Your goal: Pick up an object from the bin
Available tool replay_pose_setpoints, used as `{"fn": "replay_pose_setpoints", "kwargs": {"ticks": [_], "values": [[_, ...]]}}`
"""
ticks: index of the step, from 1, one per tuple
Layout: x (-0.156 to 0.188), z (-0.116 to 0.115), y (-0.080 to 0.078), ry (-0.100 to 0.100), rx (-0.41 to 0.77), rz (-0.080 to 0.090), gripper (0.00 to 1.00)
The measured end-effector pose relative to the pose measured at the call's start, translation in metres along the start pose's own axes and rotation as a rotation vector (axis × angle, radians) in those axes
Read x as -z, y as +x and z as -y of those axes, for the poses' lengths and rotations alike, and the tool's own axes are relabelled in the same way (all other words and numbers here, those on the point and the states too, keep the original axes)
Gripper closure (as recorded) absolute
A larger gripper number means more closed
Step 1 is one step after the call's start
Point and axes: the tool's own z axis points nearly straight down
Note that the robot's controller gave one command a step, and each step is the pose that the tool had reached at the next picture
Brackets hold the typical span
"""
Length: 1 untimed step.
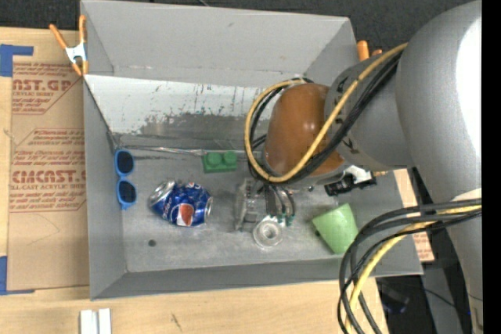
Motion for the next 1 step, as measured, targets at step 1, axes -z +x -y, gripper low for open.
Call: {"fn": "replay_pose_setpoints", "kwargs": {"ticks": [1], "values": [[0.0000, 0.0000, 0.0000, 0.000, 0.000, 0.000, 0.00]]}}
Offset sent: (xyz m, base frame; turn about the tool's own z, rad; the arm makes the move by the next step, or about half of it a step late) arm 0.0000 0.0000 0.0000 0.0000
